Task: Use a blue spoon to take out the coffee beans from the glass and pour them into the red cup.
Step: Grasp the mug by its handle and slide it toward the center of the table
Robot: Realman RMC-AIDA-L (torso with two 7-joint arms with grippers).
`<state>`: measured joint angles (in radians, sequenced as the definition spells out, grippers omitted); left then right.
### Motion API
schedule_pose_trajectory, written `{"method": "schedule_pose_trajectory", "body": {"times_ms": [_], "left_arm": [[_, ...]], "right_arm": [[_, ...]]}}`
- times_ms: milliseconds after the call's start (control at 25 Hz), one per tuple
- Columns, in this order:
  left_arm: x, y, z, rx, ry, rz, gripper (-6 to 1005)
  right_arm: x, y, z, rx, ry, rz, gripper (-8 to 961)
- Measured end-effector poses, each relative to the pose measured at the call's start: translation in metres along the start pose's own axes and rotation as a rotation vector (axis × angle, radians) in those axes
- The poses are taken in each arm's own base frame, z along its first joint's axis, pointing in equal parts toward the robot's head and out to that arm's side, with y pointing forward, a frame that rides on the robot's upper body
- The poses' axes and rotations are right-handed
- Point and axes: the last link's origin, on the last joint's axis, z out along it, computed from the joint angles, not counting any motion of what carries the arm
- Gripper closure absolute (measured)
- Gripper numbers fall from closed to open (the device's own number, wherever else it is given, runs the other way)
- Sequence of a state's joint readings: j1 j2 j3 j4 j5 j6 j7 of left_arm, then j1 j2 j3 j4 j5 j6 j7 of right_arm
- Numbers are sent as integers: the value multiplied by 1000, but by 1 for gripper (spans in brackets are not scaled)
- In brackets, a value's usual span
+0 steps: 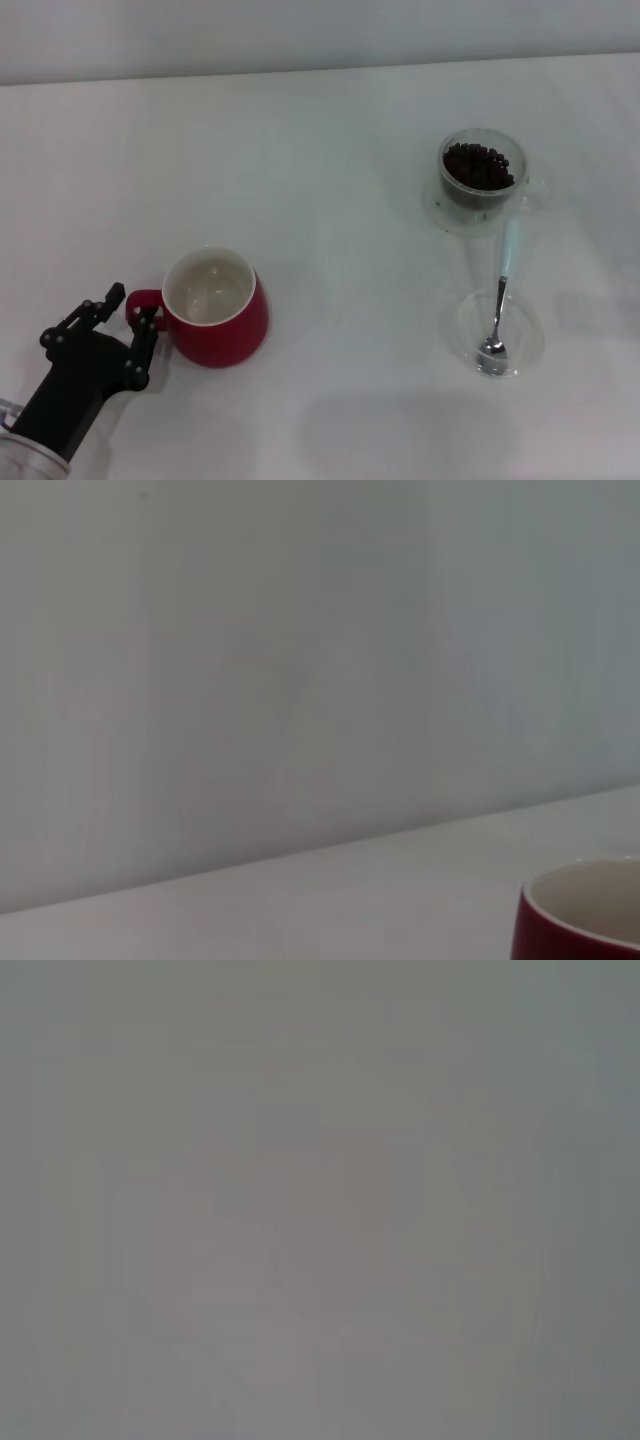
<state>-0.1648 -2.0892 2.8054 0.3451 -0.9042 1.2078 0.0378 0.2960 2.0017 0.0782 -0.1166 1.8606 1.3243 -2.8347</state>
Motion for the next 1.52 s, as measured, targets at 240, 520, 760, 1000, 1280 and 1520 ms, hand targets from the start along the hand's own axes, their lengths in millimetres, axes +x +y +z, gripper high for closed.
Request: {"method": "schedule_pose_trajectory", "body": {"times_ms": [240,520,760,1000,1280,1520], "left_arm": [[-1,0,1,-11,-5,12,740],[-1,1,7,-24,-19,18,838],[4,0,15,-42,-3,34,853],[14,-1,31,-75,30,61,863],[21,11,56,-185,13,117,863],[27,22,70,-255,13,149,864]], "right_arm": [[0,0,0,1,2,0,79],[2,1,-1,1,6,6,79],[1,1,-1,1,5,6,79],[1,1,-2,0,2,7,79],[-1,2,-3,-6,-17,10,79],[0,5,-4,-8,-16,20,79]]}}
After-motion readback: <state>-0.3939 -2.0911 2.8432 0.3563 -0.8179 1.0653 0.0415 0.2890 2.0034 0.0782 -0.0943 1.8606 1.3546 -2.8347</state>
